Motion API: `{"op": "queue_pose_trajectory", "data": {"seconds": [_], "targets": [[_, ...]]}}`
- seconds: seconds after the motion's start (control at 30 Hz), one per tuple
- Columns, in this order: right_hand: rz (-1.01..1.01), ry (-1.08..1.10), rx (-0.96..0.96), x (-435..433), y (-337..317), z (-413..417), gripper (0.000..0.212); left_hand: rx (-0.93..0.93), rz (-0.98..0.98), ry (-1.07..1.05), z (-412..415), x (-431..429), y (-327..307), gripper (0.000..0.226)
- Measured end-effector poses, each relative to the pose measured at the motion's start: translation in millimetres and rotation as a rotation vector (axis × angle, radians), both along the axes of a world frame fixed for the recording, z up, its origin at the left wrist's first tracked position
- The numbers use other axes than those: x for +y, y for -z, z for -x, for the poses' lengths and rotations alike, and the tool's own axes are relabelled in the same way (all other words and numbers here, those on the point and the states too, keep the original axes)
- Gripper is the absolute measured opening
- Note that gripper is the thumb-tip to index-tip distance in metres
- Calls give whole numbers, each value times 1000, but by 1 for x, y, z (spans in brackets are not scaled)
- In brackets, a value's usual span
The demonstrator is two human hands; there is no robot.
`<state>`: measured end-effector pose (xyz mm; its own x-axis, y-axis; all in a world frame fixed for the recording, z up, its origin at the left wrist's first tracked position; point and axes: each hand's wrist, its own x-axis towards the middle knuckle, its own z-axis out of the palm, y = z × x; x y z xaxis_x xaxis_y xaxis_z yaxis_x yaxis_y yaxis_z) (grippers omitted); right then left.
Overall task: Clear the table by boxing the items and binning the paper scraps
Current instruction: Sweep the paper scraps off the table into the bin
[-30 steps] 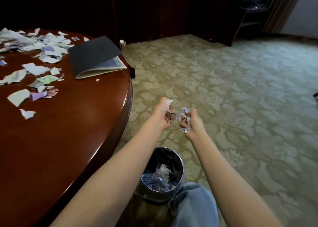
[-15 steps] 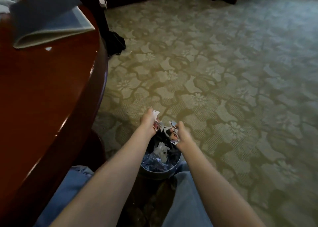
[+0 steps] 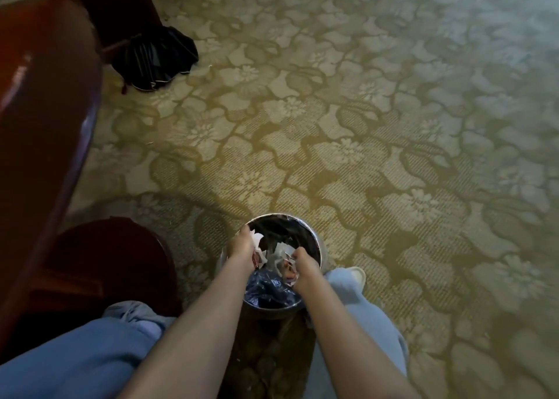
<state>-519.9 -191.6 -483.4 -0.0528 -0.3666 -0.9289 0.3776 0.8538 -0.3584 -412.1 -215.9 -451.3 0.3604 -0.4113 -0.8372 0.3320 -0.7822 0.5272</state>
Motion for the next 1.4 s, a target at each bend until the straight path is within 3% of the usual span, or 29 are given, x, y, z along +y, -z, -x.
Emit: {"op": "queue_pose_trajectory", "data": {"seconds": [0.13,0.43,0.67,1.03,1.13,1.2,1.3,1.4], "targets": [[-62,69,-17,-6,4,-9,11,21,-1,-31,8,0,11,45],[-91,308,-264,-12,9,-20,29,99,-106,-146,5,8,42,46],[-136,423,-244,-12,18,-20,37,99,-89,-171,9,6,43,48],[-181,362,-172,-3,-16,-10,37,148,-67,-169,16,10,48,37],[-170,373,-174,-3,-11,-9,31,181,-95,-158,14,11,41,49],[-166,383,-179,-2,-9,-9,40,236,-112,-129,12,14,33,57],[-140,388,-169,0,-9,-9,45,255,-118,-93,11,18,23,49],[-95,342,-116,3,-10,-8,45,211,-115,-64,8,25,15,56]]}}
